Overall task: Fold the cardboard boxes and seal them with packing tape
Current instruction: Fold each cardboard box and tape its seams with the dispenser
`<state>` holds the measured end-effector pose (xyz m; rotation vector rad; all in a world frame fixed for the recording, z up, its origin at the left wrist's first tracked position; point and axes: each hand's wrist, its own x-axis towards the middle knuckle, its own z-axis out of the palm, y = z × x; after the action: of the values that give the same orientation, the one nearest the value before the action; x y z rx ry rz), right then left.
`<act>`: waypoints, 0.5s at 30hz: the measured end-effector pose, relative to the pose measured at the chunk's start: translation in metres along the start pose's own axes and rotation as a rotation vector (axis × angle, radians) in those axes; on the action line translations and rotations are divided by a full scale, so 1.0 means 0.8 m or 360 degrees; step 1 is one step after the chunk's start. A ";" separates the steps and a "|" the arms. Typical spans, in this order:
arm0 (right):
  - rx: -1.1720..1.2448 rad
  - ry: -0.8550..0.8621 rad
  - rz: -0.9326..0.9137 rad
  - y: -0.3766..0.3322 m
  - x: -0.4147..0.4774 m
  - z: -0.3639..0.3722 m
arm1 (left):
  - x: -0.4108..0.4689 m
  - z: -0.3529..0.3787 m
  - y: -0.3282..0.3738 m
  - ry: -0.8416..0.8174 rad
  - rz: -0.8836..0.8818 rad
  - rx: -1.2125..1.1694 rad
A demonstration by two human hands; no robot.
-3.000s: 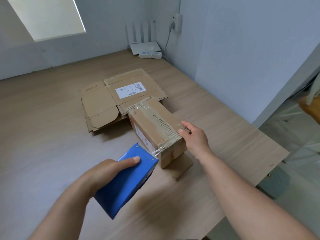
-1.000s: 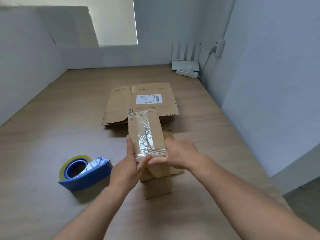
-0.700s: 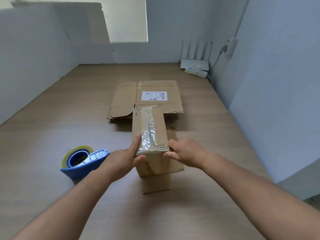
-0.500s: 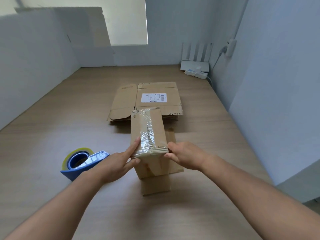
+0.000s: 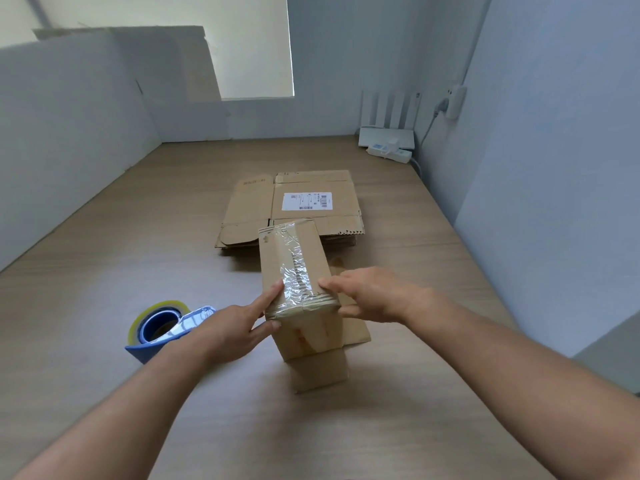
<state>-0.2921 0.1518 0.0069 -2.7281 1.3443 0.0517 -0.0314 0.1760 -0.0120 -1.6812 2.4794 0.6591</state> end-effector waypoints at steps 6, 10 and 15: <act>-0.0100 0.0179 -0.0100 -0.001 -0.003 0.016 | 0.008 0.011 -0.002 0.0053 0.0037 -0.0044; -0.0080 0.0205 -0.0095 0.002 -0.004 0.024 | 0.005 0.000 -0.020 -0.0005 0.0086 -0.0367; 0.0080 0.0257 -0.0048 0.003 -0.006 0.030 | 0.006 -0.007 -0.040 0.0165 0.0117 -0.0071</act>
<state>-0.2967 0.1567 -0.0170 -2.7608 1.3227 -0.2064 -0.0031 0.1600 -0.0182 -1.6877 2.6281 0.6550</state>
